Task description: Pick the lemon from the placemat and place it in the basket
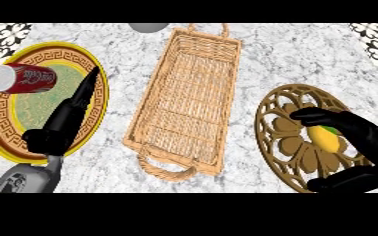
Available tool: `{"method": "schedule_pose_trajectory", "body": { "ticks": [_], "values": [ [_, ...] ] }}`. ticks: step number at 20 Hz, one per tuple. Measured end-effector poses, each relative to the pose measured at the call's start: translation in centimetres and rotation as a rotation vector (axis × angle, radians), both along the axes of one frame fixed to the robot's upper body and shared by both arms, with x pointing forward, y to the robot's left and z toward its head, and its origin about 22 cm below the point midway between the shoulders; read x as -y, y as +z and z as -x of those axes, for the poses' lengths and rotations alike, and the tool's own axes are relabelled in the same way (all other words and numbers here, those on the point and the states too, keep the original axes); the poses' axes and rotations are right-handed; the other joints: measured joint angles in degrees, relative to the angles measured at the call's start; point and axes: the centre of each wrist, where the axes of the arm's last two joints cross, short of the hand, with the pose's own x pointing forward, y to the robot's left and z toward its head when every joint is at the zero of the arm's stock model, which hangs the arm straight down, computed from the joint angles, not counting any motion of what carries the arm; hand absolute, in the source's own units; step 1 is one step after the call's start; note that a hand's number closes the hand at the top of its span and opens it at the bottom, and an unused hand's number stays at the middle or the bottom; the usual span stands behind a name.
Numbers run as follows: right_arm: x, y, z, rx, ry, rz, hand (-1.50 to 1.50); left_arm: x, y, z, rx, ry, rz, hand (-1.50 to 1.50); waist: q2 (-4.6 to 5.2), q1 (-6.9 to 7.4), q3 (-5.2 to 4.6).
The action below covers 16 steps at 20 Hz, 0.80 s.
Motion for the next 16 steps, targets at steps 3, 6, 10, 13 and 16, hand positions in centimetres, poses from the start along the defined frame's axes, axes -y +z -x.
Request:
{"method": "schedule_pose_trajectory", "body": {
  "ticks": [3, 6, 10, 13, 16],
  "values": [
    [1.6, 2.8, 0.3, 0.112, -0.127, 0.124, -1.5, -0.6, 0.5, -0.1, -0.002, 0.004, -0.001, 0.0, -0.1, -0.23, -0.1],
    [2.9, 6.3, 0.7, 0.214, -0.24, 0.255, -1.5, -0.6, 0.5, -0.1, -0.004, 0.0, 0.005, 0.0, -0.12, -0.32, -0.16],
    [4.5, 11.6, 1.1, 0.271, -0.297, 0.522, -1.5, -0.7, 1.3, -0.5, 0.001, -0.006, -0.001, 0.0, -0.04, -0.15, -0.24],
    [5.3, 14.8, 1.4, 0.228, -0.269, 0.698, -1.5, -0.6, 1.4, -0.5, -0.004, -0.015, 0.0, 0.0, 0.06, 0.17, -0.24],
    [5.9, 17.0, 1.6, 0.161, -0.219, 0.817, -1.5, -0.5, 1.4, -0.7, -0.003, -0.021, 0.004, 0.0, 0.18, 0.42, -0.21]
  ]
}}
